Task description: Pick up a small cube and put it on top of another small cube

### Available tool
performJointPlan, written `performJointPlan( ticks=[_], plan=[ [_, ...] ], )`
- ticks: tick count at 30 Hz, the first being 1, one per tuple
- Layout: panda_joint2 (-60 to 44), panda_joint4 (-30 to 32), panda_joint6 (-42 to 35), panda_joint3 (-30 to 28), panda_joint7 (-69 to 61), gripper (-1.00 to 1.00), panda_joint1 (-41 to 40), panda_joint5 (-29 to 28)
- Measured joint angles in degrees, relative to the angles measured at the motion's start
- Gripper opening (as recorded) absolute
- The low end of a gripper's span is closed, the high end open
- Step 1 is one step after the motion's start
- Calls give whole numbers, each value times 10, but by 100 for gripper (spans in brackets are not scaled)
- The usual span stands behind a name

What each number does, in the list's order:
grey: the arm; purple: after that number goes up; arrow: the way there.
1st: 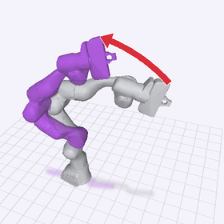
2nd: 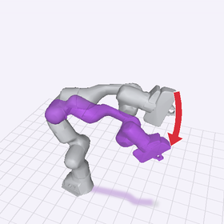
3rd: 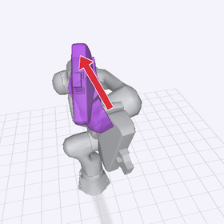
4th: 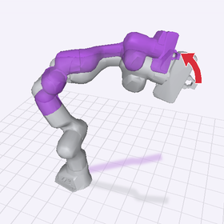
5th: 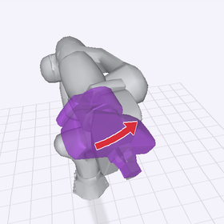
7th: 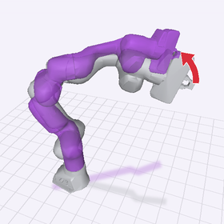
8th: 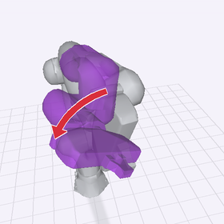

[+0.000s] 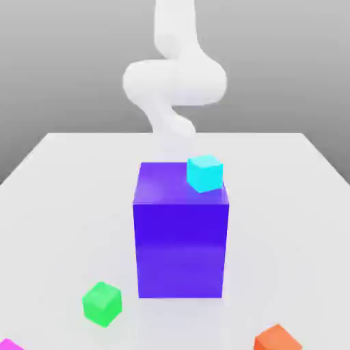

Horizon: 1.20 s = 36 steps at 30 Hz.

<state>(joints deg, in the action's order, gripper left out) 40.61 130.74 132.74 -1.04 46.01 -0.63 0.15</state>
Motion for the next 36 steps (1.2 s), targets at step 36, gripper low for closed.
performJointPlan(
  ticks=[36],
  plan=[
    [-753, -152, 167, -92, -42, 0, -146, 113]
  ],
)
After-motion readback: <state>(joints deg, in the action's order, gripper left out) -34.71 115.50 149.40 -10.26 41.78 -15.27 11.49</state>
